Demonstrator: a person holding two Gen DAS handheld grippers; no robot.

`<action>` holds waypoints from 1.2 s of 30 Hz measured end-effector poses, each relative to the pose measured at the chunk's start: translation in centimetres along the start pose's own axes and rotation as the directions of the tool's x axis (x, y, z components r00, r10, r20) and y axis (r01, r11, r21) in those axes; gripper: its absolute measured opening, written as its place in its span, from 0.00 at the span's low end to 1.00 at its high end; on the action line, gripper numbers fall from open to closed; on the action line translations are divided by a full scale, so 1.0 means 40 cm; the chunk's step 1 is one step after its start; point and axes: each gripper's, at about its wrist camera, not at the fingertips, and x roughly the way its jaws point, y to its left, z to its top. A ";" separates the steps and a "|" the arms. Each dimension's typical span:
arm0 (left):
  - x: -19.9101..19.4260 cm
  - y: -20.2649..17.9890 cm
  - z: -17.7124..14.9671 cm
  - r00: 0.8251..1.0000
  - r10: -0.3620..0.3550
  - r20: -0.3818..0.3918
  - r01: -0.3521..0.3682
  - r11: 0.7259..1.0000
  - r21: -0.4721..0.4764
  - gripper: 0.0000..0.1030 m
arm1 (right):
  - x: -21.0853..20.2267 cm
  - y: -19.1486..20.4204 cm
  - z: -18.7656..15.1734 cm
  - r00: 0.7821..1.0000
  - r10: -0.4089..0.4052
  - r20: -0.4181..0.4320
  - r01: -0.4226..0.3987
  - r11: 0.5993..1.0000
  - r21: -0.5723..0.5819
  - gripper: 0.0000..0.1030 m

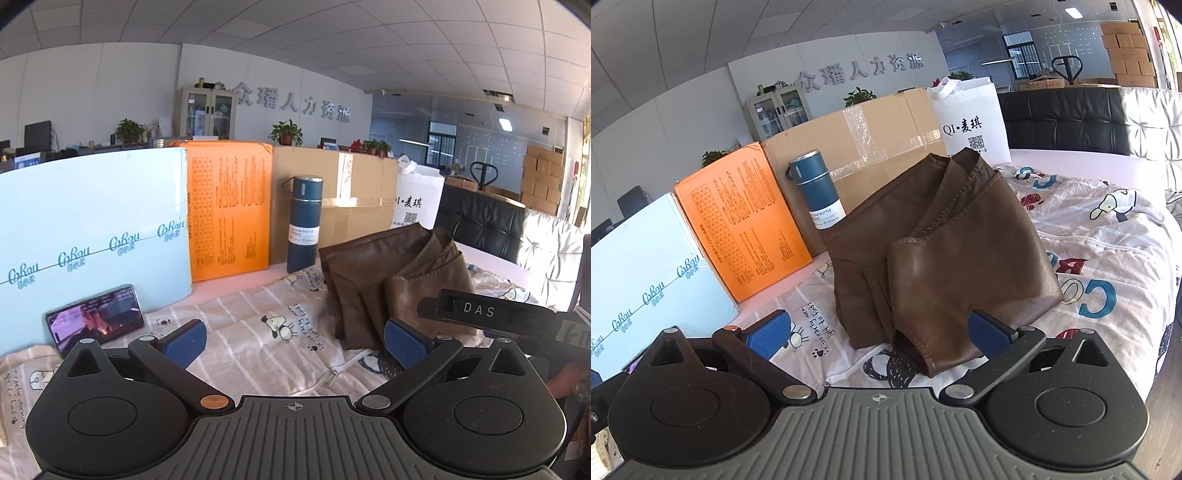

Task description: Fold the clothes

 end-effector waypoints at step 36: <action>0.011 -0.232 -0.119 0.908 -0.104 0.405 0.033 0.983 0.179 1.00 | -0.194 -0.200 -0.044 0.972 0.051 0.230 -0.068 0.996 0.064 1.00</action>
